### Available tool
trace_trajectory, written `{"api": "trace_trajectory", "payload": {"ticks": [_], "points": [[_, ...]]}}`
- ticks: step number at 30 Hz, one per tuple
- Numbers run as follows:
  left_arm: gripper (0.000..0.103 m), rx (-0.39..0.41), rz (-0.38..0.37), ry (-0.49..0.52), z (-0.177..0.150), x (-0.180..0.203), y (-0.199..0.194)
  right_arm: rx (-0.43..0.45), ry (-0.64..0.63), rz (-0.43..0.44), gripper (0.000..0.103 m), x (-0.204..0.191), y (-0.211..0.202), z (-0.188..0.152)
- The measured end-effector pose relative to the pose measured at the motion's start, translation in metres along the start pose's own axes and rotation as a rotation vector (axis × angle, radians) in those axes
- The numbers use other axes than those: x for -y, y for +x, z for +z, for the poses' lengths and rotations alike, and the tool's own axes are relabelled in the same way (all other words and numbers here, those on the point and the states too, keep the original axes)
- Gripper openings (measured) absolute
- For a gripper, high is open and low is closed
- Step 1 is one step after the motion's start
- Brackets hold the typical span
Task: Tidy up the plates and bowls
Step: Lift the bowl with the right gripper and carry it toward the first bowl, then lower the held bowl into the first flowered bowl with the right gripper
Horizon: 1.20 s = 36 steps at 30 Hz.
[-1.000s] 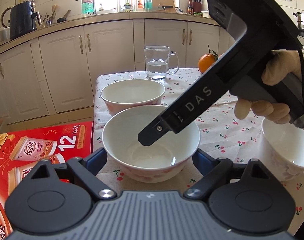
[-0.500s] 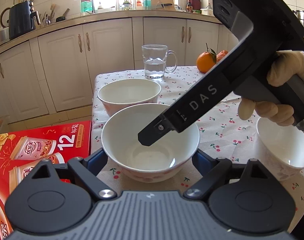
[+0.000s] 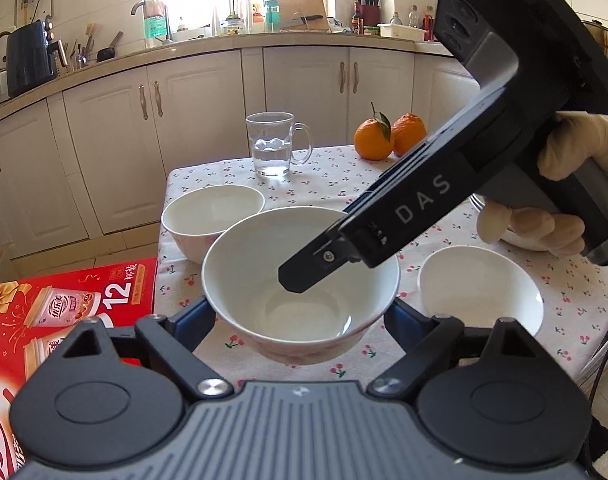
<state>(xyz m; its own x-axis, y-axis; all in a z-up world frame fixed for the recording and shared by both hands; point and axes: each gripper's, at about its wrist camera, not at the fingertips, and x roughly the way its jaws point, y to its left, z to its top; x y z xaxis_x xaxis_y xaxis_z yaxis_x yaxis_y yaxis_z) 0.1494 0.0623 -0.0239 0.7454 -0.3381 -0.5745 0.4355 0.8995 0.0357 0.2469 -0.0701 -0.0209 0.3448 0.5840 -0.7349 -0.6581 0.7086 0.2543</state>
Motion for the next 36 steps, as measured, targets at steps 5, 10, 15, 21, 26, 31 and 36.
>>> {"api": "trace_trajectory", "payload": {"ticks": [5, 10, 15, 21, 26, 31, 36], "points": [[0.091, 0.009, -0.026, 0.004, 0.003, 0.018, -0.013, 0.026, 0.005, -0.008, 0.061, -0.003, -0.026, -0.015], [0.091, 0.016, -0.058, 0.007, 0.006, 0.033, -0.019, 0.041, 0.003, -0.024, 0.061, -0.003, -0.048, -0.03], [0.091, 0.02, -0.075, 0.031, 0.01, 0.051, -0.021, 0.058, -0.002, -0.051, 0.061, -0.003, -0.069, -0.043], [0.091, 0.011, -0.118, 0.042, 0.012, 0.068, -0.018, 0.074, 0.02, -0.08, 0.061, 0.004, -0.087, -0.06], [0.091, -0.002, -0.146, 0.052, 0.013, 0.08, -0.011, 0.077, 0.034, -0.109, 0.061, 0.01, -0.097, -0.073], [0.091, -0.021, -0.164, 0.066, 0.014, 0.09, -0.003, 0.075, 0.058, -0.123, 0.061, 0.019, -0.103, -0.086], [0.091, -0.041, -0.174, 0.071, 0.012, 0.096, 0.004, 0.071, 0.079, -0.127, 0.061, 0.026, -0.103, -0.095]]}}
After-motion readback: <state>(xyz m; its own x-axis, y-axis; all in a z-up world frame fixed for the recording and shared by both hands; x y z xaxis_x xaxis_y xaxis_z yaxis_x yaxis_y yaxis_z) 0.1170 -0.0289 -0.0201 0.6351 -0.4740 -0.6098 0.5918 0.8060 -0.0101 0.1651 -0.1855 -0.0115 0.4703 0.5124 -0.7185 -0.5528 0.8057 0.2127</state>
